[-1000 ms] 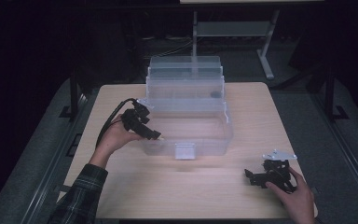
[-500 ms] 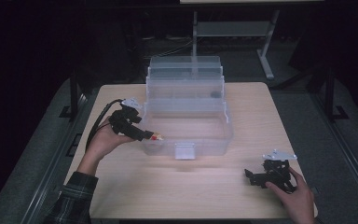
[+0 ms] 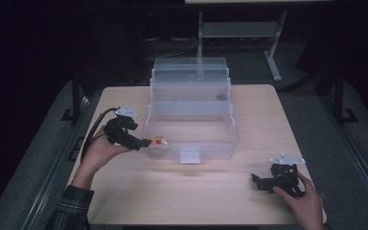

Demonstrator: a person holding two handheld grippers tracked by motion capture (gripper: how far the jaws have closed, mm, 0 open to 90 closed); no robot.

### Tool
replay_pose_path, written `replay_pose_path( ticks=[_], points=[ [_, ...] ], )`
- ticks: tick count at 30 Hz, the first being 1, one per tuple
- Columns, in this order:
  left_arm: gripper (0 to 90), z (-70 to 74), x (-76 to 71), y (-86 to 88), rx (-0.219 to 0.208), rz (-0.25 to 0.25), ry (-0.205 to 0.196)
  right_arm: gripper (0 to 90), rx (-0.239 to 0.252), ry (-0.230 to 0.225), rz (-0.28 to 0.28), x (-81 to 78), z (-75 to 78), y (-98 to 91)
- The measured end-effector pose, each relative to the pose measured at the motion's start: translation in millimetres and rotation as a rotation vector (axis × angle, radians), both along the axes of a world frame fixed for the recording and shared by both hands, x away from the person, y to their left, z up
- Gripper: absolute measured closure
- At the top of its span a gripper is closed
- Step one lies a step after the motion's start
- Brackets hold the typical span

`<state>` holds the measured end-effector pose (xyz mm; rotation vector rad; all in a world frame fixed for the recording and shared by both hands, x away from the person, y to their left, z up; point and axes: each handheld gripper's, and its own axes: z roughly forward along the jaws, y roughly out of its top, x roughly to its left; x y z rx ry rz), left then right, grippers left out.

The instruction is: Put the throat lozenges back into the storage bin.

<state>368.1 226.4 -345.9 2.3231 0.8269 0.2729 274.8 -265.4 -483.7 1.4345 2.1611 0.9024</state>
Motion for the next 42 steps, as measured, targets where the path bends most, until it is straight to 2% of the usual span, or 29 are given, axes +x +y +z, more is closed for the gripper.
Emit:
replay_pose_path(
  ticks=[7,16,22,28,37,42],
  points=[
    [12.2,-4.3,-9.5,10.4,-0.031,0.028,-0.015,0.0,0.001,0.002,0.000,-0.1,0.1,0.1],
    [12.2,-11.3,-25.9,25.2,-0.031,0.048,-0.041,0.0,0.002,0.001,0.001,0.0,0.0,0.0],
    [12.3,-20.3,-34.1,33.9,-0.045,0.060,-0.052,0.0,0.000,0.001,0.000,0.0,0.0,0.0],
    [12.3,-30.2,-41.4,38.0,-0.047,0.064,-0.085,0.0,0.001,0.001,0.000,0.0,0.0,0.0],
    [12.3,-44.3,-51.2,43.8,-0.045,0.078,-0.096,0.0,0.000,0.001,0.000,0.0,0.0,0.0],
    [12.3,-55.1,-58.4,47.9,-0.053,0.091,-0.088,0.0,0.001,0.001,0.000,0.0,0.0,0.0]
  ],
)
